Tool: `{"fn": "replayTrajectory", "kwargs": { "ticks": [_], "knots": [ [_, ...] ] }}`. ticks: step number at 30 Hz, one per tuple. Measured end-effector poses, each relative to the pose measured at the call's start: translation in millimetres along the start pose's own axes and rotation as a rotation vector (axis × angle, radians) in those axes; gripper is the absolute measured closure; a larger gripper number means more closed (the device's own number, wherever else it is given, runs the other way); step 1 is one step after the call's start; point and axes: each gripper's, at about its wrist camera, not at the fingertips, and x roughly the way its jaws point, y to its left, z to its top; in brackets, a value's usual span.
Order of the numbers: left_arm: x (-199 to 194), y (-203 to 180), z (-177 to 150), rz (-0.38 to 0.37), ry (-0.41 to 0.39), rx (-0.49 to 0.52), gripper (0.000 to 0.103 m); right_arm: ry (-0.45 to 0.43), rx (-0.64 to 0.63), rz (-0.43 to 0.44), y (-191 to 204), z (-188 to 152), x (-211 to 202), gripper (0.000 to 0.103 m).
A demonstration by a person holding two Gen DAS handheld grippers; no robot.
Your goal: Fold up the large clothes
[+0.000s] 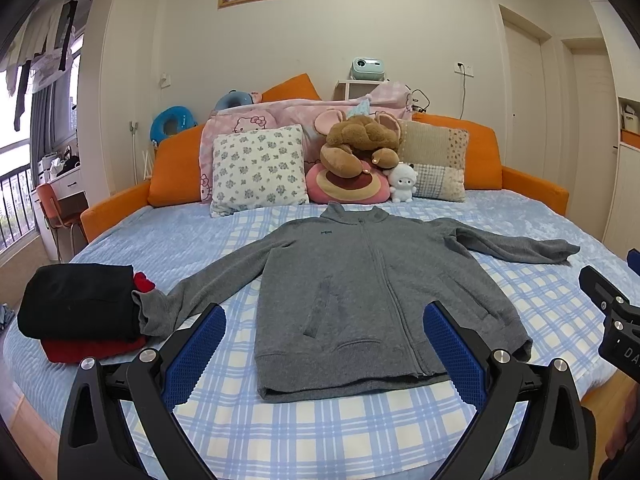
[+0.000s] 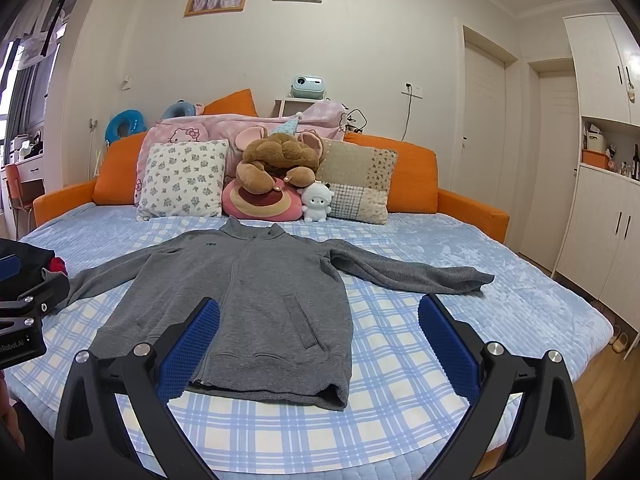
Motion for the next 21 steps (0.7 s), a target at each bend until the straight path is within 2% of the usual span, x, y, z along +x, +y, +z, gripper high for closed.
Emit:
{"fn": "replayTrajectory", "kwargs": {
  "ticks": [21],
  "knots": [
    [0.3, 4.7, 0.6, 0.005, 0.001, 0.006, 0.003, -0.004, 0.002, 0.003, 1.4, 3.1, 1.6, 0.005]
  ]
}}
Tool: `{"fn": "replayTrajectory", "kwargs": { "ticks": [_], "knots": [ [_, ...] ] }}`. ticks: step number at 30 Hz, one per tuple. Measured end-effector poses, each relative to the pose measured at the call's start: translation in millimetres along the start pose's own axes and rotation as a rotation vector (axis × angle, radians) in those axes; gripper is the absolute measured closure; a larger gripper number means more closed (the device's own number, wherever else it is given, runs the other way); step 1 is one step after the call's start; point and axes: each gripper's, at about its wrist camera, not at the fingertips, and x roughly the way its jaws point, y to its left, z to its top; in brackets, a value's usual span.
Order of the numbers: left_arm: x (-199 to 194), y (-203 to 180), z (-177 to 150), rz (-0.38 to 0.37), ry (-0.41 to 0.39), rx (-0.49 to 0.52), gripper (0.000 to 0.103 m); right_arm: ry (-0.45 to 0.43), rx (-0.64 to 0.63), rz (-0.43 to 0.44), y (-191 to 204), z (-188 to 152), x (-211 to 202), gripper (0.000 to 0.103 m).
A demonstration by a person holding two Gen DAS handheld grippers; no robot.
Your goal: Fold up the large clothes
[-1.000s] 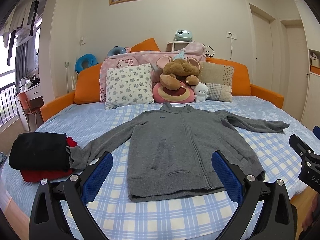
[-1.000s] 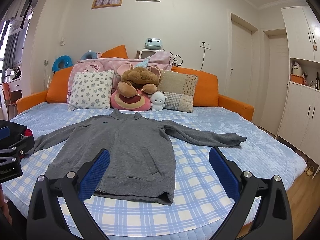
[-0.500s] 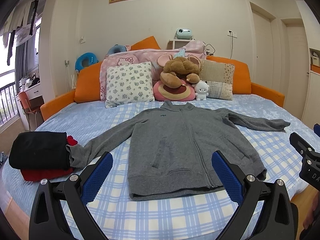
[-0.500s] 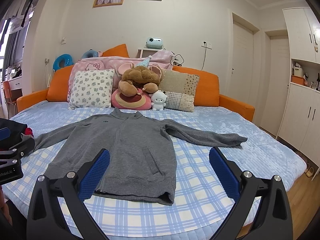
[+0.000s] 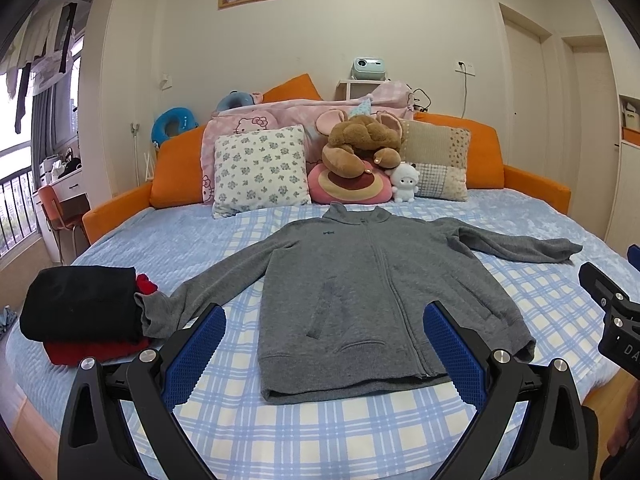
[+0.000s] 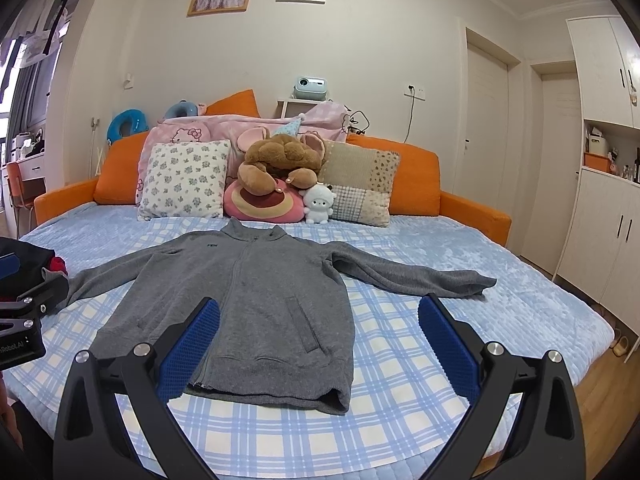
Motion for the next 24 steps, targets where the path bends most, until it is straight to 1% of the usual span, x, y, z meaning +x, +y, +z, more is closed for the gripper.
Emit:
{"fn": "replayTrajectory", "kwargs": {
  "ticks": [4, 7, 9, 13, 15, 17, 20, 24],
  "knots": [
    [5, -1, 5, -0.023, 0.0, 0.0, 0.003, 0.0, -0.001, -0.005, -4, 6, 6, 0.005],
    [15, -9, 18, -0.046, -0.004, 0.013, 0.003, -0.006, 0.0, -0.018, -14, 15, 14, 0.005],
    [25, -23, 28, -0.054, -0.012, 0.035, 0.003, -0.016, 0.005, -0.035, -24, 21, 20, 0.005],
    [46, -49, 51, -0.113, -0.014, 0.071, 0.003, -0.018, 0.029, -0.067, -52, 34, 39, 0.005],
    [62, -63, 62, -0.152, 0.002, 0.087, 0.003, -0.016, 0.036, -0.084, -64, 39, 50, 0.005],
    [80, -79, 71, -0.178, 0.022, 0.109, 0.003, -0.015, 0.047, -0.111, -82, 44, 65, 0.005],
    [104, -105, 85, -0.196, 0.031, 0.139, 0.003, -0.012, 0.068, -0.133, -105, 48, 86, 0.005],
    [136, -134, 104, -0.261, 0.042, 0.155, 0.003, 0.015, 0.104, -0.135, -139, 50, 120, 0.005]
  ]
}}
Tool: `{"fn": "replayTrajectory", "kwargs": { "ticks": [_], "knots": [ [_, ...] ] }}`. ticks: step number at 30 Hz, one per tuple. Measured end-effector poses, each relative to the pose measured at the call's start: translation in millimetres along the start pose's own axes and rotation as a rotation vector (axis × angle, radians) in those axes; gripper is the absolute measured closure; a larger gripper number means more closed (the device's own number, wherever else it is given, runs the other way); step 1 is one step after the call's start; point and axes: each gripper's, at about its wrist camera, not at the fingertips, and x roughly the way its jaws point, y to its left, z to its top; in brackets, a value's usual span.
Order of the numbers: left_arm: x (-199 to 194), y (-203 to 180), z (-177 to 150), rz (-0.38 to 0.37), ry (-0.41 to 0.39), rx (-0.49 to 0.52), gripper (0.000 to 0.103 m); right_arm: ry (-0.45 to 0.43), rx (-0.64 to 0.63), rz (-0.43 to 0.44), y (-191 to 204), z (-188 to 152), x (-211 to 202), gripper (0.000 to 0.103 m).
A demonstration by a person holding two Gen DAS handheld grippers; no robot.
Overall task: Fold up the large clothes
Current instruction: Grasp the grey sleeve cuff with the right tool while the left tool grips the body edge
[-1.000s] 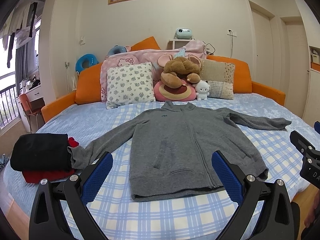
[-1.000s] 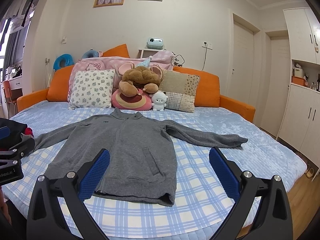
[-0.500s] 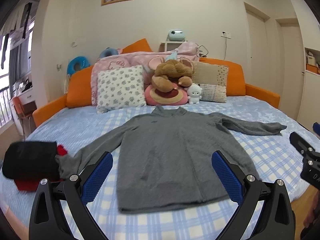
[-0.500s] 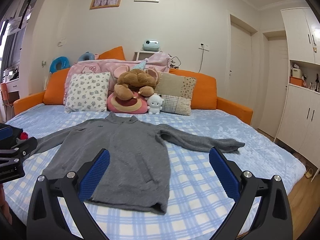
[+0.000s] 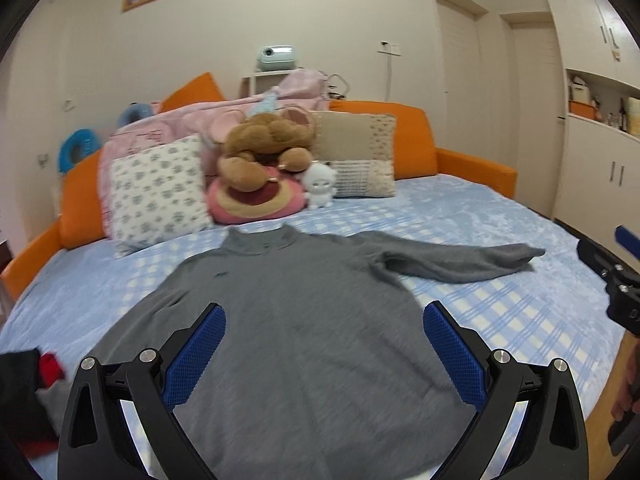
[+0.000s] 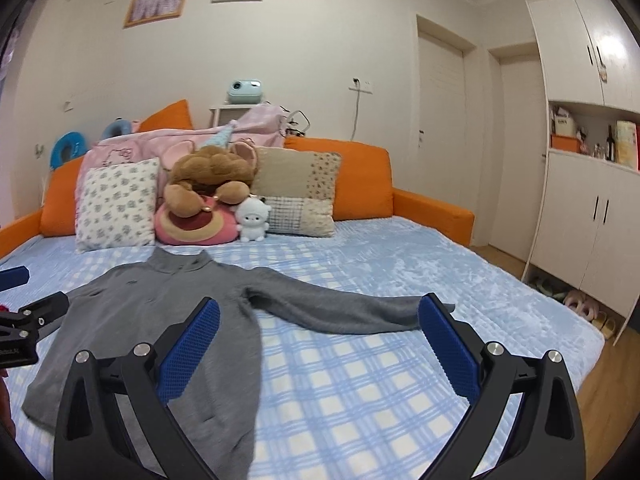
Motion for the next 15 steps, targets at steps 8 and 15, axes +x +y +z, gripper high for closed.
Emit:
{"fn": "replayTrajectory", "kwargs": {
  "ticks": [8, 15],
  "knots": [
    [97, -14, 48, -0.208, 0.055, -0.02, 0.003, 0.073, 0.052, 0.021, -69, 12, 81, 0.005],
    [213, -16, 89, -0.194, 0.147, -0.026, 0.003, 0.195, 0.134, 0.113, -158, 9, 156, 0.018]
  ]
}}
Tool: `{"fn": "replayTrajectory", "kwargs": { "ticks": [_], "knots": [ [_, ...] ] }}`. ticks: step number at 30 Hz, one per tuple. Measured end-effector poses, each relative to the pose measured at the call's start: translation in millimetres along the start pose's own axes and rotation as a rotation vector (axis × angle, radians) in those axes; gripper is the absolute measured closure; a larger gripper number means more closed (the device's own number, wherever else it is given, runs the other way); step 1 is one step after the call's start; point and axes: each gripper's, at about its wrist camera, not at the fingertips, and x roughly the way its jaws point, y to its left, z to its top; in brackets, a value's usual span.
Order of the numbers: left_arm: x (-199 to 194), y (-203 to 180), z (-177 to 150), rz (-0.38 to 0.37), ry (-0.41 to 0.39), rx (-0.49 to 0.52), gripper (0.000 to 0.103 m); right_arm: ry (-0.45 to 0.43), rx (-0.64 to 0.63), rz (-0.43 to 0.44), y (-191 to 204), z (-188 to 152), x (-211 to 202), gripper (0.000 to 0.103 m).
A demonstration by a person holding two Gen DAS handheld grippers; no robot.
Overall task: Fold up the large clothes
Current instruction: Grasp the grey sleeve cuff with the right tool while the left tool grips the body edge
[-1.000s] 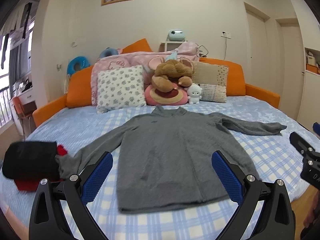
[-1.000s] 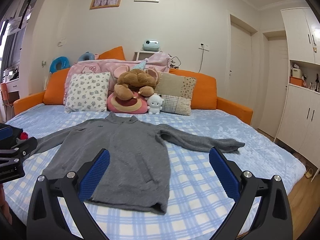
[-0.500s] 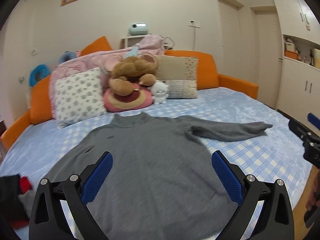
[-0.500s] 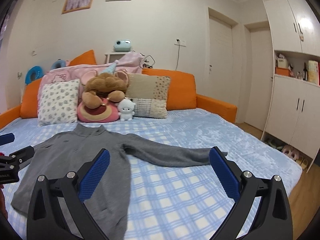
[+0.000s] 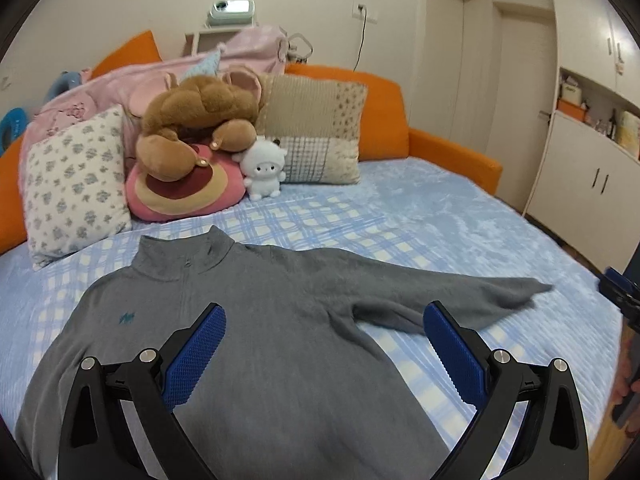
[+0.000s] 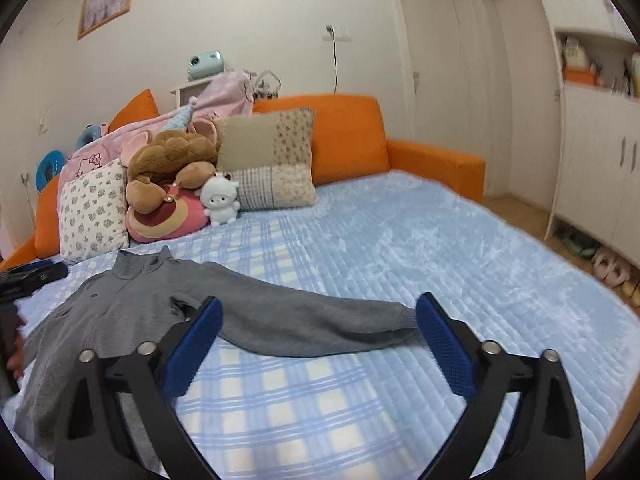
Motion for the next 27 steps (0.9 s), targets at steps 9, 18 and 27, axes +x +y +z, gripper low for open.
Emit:
{"fn": "replayTrajectory", "kwargs": {
  "ticks": [9, 18, 27],
  "knots": [
    [170, 50, 52, -0.177, 0.231, -0.166, 0.003, 0.182, 0.057, 0.109, -109, -7, 53, 0.022],
    [260, 89, 53, -0.243, 0.358, -0.395, 0.003, 0.349, -0.121, 0.183, -117, -25, 136, 0.029],
    [311, 92, 45, -0.183, 0.406, -0.377, 0.003, 0.475, -0.106, 0.226, -107, -19, 188, 0.069]
  ]
}}
